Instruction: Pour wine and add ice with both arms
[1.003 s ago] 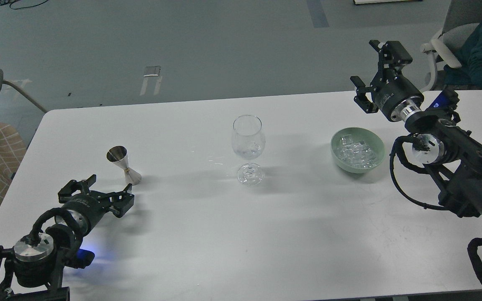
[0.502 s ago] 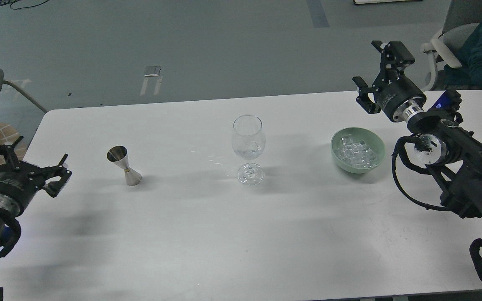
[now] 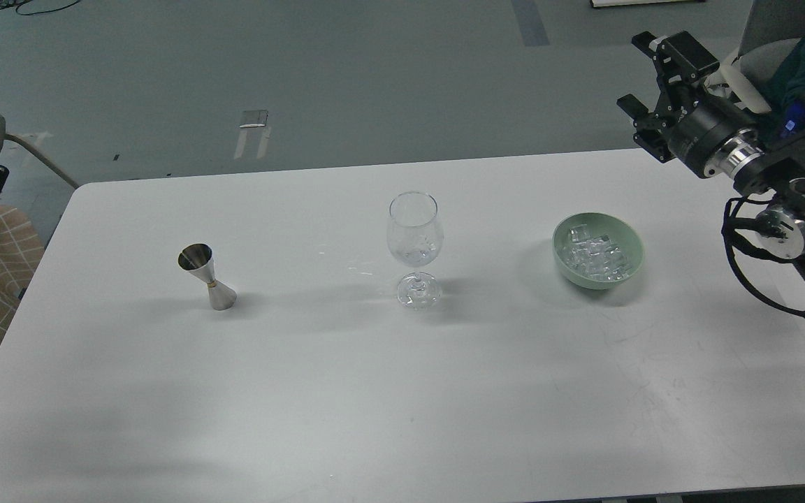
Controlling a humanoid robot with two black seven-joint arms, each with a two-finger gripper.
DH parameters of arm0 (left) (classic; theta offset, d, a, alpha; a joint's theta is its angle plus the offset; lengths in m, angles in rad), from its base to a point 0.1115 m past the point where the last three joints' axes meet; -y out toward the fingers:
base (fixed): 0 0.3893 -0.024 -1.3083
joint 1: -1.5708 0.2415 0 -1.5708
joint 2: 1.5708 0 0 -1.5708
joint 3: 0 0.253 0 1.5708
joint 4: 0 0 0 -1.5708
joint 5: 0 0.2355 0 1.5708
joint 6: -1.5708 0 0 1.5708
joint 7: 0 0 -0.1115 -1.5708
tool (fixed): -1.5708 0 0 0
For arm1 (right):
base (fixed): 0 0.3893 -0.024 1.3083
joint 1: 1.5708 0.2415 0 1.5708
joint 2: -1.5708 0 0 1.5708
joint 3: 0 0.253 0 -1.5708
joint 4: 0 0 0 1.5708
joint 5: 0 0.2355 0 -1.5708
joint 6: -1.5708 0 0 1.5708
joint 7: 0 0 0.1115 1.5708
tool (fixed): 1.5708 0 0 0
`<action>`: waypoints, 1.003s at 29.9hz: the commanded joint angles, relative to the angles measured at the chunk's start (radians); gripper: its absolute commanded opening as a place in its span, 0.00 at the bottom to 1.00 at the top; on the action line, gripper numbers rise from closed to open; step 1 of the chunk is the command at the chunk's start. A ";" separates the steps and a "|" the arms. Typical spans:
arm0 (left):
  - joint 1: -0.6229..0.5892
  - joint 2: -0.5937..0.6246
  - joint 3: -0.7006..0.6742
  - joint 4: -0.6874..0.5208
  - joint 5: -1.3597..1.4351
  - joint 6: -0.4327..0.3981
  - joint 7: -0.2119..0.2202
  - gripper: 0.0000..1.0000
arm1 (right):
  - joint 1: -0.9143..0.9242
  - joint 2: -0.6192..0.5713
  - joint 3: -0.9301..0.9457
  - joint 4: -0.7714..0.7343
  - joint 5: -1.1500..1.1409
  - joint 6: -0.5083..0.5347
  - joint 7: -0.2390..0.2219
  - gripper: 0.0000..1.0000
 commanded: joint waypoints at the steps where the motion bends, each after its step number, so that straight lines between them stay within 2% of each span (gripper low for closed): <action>1: -0.044 0.001 0.049 0.001 0.004 0.008 -0.001 0.98 | -0.019 -0.120 -0.047 0.123 -0.100 -0.029 0.002 1.00; 5: -0.102 0.008 0.174 0.001 0.013 0.011 0.013 0.98 | -0.085 -0.213 -0.064 0.235 -0.407 -0.090 0.003 1.00; 8: -0.128 0.011 0.201 0.004 0.018 0.012 0.013 0.98 | -0.114 -0.223 -0.064 0.263 -0.524 -0.121 0.005 1.00; 12: -0.163 0.002 0.228 0.027 0.120 0.009 0.004 0.98 | -0.171 -0.217 -0.075 0.253 -0.827 -0.188 0.005 1.00; 16: -0.177 -0.022 0.239 0.036 0.170 0.011 -0.015 0.98 | -0.220 -0.187 -0.084 0.194 -1.016 -0.228 0.005 1.00; 19: -0.177 -0.050 0.241 0.035 0.171 0.011 -0.022 0.98 | -0.228 -0.106 -0.084 0.128 -1.055 -0.228 0.005 1.00; 23: -0.174 -0.054 0.241 0.033 0.173 0.009 -0.022 0.98 | -0.220 -0.055 -0.099 0.072 -1.057 -0.221 0.005 1.00; 25: -0.174 -0.056 0.241 0.035 0.173 0.009 -0.022 0.98 | -0.191 -0.003 -0.153 0.013 -1.063 -0.221 0.005 1.00; 30: -0.177 -0.071 0.241 0.033 0.173 0.011 -0.022 0.98 | -0.133 0.042 -0.234 -0.039 -1.067 -0.221 0.003 1.00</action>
